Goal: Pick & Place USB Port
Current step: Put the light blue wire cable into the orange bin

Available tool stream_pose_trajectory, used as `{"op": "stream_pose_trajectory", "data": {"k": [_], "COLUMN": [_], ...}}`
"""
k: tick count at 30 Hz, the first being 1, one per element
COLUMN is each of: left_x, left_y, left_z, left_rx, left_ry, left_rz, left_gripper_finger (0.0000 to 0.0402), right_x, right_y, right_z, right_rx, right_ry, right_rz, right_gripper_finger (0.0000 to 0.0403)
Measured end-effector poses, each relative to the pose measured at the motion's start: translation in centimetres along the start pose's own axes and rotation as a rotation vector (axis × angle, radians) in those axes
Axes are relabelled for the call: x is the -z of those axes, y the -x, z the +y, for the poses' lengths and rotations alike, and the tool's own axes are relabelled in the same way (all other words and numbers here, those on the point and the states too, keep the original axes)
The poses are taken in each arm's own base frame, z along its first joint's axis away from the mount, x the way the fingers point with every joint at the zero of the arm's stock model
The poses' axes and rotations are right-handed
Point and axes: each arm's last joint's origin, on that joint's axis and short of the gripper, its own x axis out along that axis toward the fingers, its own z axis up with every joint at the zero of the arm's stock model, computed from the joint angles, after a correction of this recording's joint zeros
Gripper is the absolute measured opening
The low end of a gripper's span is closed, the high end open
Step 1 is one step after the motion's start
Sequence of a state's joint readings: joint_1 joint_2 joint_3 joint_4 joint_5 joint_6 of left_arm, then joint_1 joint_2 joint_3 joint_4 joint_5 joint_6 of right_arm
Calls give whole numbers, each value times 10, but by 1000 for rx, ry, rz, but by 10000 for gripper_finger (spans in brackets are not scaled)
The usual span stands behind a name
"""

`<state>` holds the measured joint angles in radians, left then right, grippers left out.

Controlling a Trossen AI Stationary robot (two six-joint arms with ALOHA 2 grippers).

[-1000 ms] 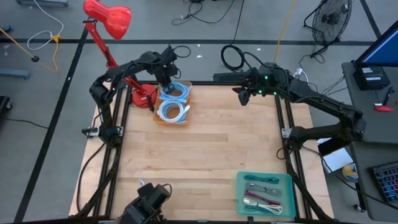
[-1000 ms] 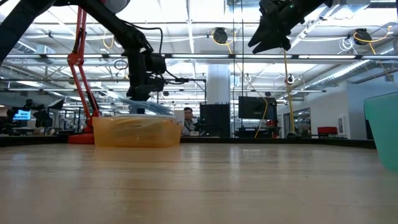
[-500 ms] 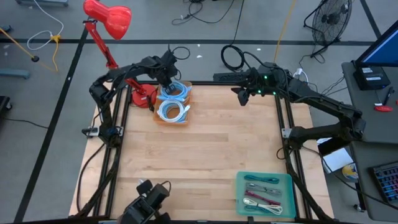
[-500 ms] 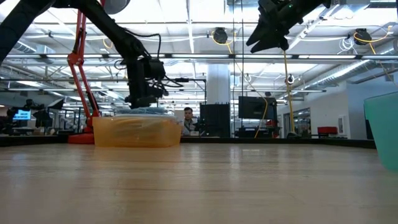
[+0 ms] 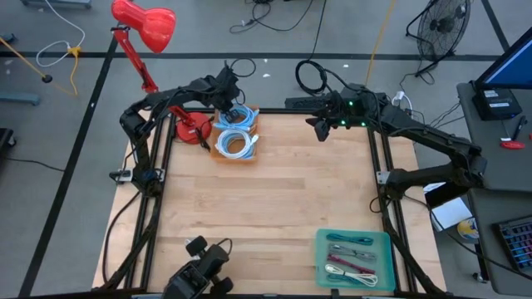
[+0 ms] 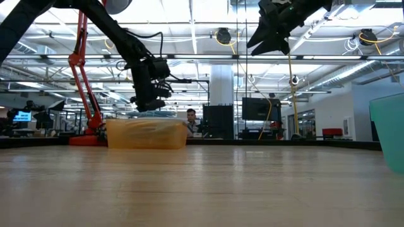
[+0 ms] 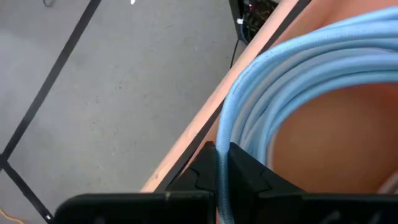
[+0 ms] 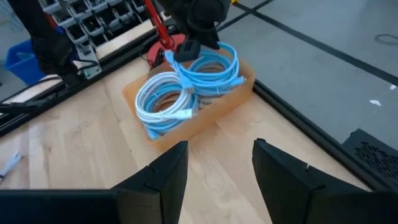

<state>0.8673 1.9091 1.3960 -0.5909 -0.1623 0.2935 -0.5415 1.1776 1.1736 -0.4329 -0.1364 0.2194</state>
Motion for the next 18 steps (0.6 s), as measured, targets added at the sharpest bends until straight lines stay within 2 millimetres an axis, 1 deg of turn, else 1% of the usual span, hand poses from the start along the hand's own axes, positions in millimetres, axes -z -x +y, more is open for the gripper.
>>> {"op": "stream_pose_trajectory", "data": {"k": [8,14,18], "left_x": [1,1,1], "left_y": [0,-1,-1], "left_z": [0,0,-1], "left_rx": [10,14,17], "left_ry": [-18,-15,-15], "left_rz": [2,5,11], "left_gripper_finger": [15,75,101], "right_x": [-1,-2,-1], "right_y": [0,0,0], "right_z": [0,0,0], "right_rx": [-3,-3,-3], "right_ry": [1,-2,-2], "right_rz": [-14,-16,-15], "right_gripper_finger": [169,169,169]}}
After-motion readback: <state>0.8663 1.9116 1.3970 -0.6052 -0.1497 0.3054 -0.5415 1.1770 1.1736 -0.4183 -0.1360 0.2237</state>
